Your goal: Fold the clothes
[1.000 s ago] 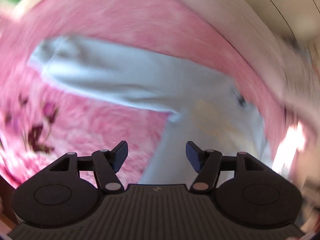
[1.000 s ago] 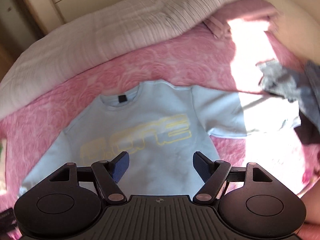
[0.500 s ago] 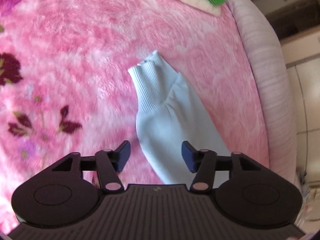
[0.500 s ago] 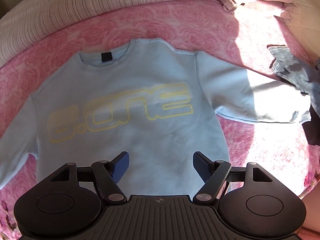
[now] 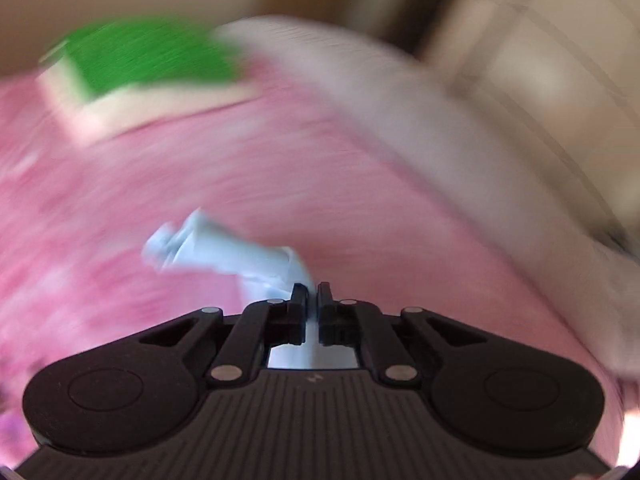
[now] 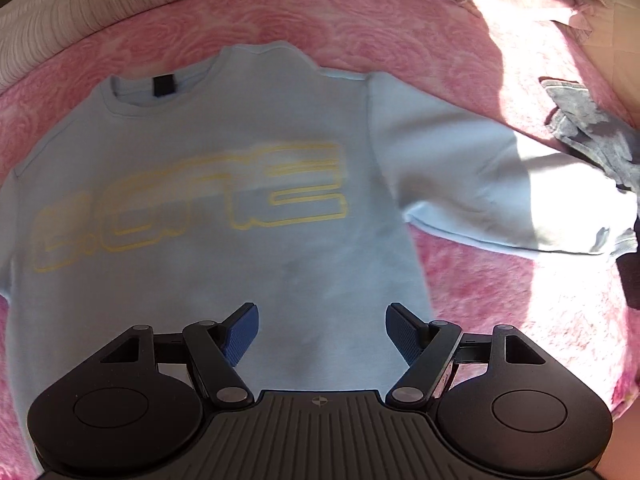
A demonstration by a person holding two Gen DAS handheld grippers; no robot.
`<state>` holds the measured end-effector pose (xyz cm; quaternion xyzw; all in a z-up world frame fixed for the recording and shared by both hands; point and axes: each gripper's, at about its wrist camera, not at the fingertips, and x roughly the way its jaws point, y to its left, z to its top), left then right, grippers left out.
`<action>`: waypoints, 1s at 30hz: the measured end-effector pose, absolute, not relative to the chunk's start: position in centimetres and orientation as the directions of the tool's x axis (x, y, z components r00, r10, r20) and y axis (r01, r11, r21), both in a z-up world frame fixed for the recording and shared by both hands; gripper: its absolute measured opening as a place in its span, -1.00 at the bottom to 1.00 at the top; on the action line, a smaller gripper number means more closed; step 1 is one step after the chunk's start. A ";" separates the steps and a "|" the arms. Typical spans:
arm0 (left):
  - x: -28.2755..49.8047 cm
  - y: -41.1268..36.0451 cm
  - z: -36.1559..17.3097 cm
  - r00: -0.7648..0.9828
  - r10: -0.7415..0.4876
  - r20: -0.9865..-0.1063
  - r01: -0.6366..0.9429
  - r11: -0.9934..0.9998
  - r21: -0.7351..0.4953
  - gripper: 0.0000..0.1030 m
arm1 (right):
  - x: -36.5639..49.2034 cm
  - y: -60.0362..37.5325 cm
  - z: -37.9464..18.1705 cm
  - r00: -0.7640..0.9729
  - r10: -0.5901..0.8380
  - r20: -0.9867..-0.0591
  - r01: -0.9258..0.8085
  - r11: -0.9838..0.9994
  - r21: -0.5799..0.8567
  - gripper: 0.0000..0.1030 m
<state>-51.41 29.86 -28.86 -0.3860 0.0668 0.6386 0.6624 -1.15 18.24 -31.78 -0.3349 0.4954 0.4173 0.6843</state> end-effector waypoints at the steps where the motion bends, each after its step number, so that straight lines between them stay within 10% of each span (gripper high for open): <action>1: -49.4 30.0 -27.6 0.222 0.805 -0.551 -0.905 -0.040 -0.423 -0.96 | -0.4 17.9 -31.6 0.165 0.241 -0.956 -0.898 0.438 -0.045 0.43; 6: -34.3 29.0 -23.7 0.648 0.631 -0.426 -0.751 0.436 -0.496 -0.80 | 3.8 16.2 -30.6 0.187 0.259 -0.948 -0.860 0.509 -0.031 0.43; 10: -25.9 27.4 -27.2 0.740 0.401 -0.540 -0.672 0.491 -0.555 -0.56 | 6.5 15.4 -30.0 0.206 0.285 -0.936 -0.834 0.552 -0.016 0.43; 18: -28.7 26.6 -31.8 0.536 0.350 -0.768 -0.834 0.357 -0.420 -0.56 | 8.9 15.3 -31.1 0.042 0.419 -0.907 -0.774 0.588 0.235 0.43; 30: -33.0 30.8 -34.3 0.383 0.378 -0.843 -0.914 0.291 -0.284 -0.56 | 7.6 24.8 -39.3 -0.302 0.633 -0.712 -0.478 0.546 0.688 0.10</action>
